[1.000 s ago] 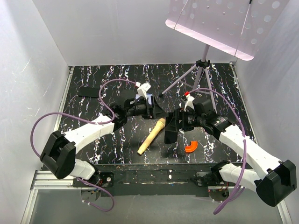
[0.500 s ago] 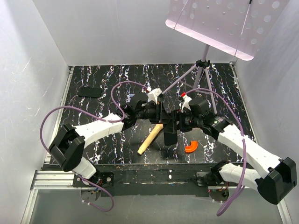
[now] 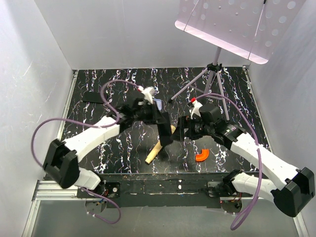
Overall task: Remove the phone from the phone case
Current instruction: Pick up the phone at the center of the board.
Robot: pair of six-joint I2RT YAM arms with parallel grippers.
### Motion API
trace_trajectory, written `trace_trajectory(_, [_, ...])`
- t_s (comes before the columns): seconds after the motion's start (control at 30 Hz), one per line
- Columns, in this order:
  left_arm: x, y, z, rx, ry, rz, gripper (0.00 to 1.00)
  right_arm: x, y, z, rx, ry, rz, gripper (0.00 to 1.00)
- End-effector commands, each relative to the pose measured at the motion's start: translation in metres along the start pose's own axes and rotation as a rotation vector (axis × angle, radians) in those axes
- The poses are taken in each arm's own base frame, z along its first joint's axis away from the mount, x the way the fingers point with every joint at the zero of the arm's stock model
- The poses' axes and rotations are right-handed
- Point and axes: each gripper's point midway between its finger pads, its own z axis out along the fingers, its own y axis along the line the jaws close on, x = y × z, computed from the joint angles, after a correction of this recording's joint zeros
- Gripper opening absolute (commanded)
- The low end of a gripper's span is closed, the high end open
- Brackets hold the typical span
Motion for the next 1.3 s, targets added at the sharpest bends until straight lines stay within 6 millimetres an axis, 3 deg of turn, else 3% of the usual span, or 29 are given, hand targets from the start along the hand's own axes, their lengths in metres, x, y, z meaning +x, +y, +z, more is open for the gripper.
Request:
trace_trajectory(0.0, [-0.069, 0.001, -0.084, -0.042, -0.315, -0.027, 0.0, 0.001, 0.01, -0.003, -0.068, -0.036, -0.007, 0.98])
trace_trajectory(0.07, [-0.077, 0.0, -0.104, -0.021, -0.391, -0.042, 0.0, 0.005, 0.018, -0.001, -0.117, -0.023, 0.025, 0.98])
trace_trajectory(0.17, [-0.084, -0.024, -0.124, 0.116, -0.46, -0.039, 0.0, -0.001, 0.041, -0.005, -0.241, -0.025, 0.072, 0.98])
trace_trajectory(0.37, [-0.081, -0.074, -0.131, 0.429, -0.402, -0.071, 0.0, -0.029, 0.094, -0.042, -0.542, -0.097, 0.078, 0.86])
trace_trajectory(0.43, [-0.078, -0.089, -0.132, 0.509, -0.34, -0.049, 0.0, -0.036, 0.096, -0.051, -0.557, -0.131, 0.047, 0.8])
trace_trajectory(0.53, [-0.069, -0.103, -0.124, 0.593, -0.185, -0.01, 0.0, -0.032, 0.079, -0.057, -0.486, -0.12, -0.004, 0.79])
trace_trajectory(0.67, [-0.046, -0.11, -0.12, 0.682, 0.004, 0.037, 0.0, -0.025, 0.09, -0.07, -0.577, -0.051, -0.086, 0.79])
trace_trajectory(0.87, [-0.017, -0.111, -0.115, 0.707, 0.151, 0.11, 0.0, -0.015, 0.114, -0.074, -0.735, 0.107, -0.132, 0.59])
trace_trajectory(1.27, [0.0, -0.111, -0.111, 0.742, 0.237, 0.141, 0.0, -0.003, 0.134, -0.061, -0.869, 0.227, -0.164, 0.45])
